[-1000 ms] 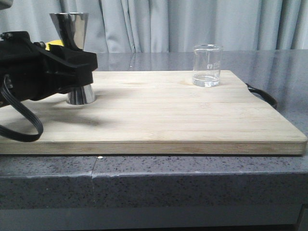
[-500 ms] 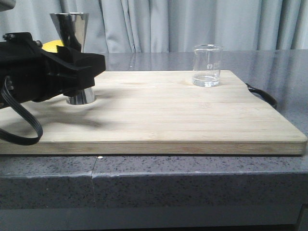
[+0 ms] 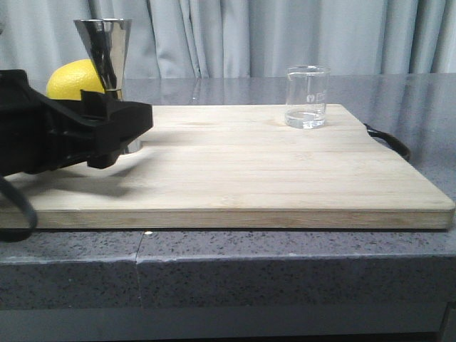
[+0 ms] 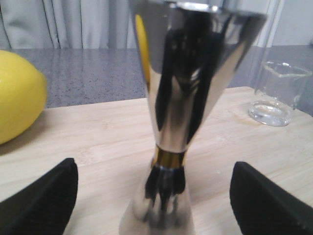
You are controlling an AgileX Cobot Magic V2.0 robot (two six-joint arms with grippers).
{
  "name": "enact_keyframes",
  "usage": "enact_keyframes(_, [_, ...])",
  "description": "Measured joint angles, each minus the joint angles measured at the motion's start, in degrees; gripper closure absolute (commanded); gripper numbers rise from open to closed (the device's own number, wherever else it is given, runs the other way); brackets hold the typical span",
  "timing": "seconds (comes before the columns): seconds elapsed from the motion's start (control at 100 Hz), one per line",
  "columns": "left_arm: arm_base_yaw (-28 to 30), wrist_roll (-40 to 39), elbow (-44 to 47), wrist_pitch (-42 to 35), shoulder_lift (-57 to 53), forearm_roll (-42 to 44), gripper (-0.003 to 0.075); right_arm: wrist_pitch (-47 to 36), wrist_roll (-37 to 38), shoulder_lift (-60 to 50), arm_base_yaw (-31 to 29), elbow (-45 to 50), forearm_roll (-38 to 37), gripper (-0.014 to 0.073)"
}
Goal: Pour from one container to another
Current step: 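Open the left gripper and withdraw it from the jigger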
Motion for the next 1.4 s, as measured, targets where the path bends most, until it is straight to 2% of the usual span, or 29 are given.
enact_keyframes(0.44, [0.0, -0.5, 5.3, 0.0, -8.9, 0.0, 0.0131, 0.0, 0.0, 0.0, 0.0, 0.0, 0.2, 0.0062])
enact_keyframes(0.64, [0.0, -0.6, 10.4, 0.0, -18.0, -0.9, 0.0132, 0.0, 0.0, -0.6, -0.6, 0.0, 1.3, 0.0063])
enact_keyframes(0.72, [0.0, -0.6, 11.6, 0.1, -22.6, -3.3, 0.0134, 2.0, 0.0, -2.1, -1.5, 0.0, 4.3, 0.0063])
enact_keyframes(0.83, [0.0, -0.4, 11.5, 0.1, -29.9, -7.1, 0.0136, 10.8, 0.0, -5.8, -2.7, -1.0, 9.0, 0.0063])
enact_keyframes(0.89, [0.0, 1.2, 10.0, 1.2, -34.0, -8.1, 0.0161, 17.4, 0.0, -8.6, -3.1, -2.3, 10.3, 0.0063])
enact_keyframes(0.98, [0.0, 4.6, 6.0, 7.7, -39.1, -8.6, 0.0238, 25.1, 0.0, -13.2, -3.2, -4.3, 9.7, 0.0065])
enact_keyframes(1.21, [0.0, 15.5, -4.3, 21.9, -52.0, -8.4, 0.0428, 36.4, 0.0, -27.3, -3.2, -5.1, 5.1, 0.0066])
enact_keyframes(1.28, [0.0, 18.2, -5.6, 25.2, -56.4, -8.4, 0.0451, 43.0, 0.0, -32.4, -3.2, -5.1, 4.7, 0.0066])
enact_keyframes(1.4, [0.0, 21.9, -5.9, 32.2, -64.4, -8.4, 0.0458, 59.3, 0.0, -41.6, -3.2, -5.1, 4.7, 0.0066])
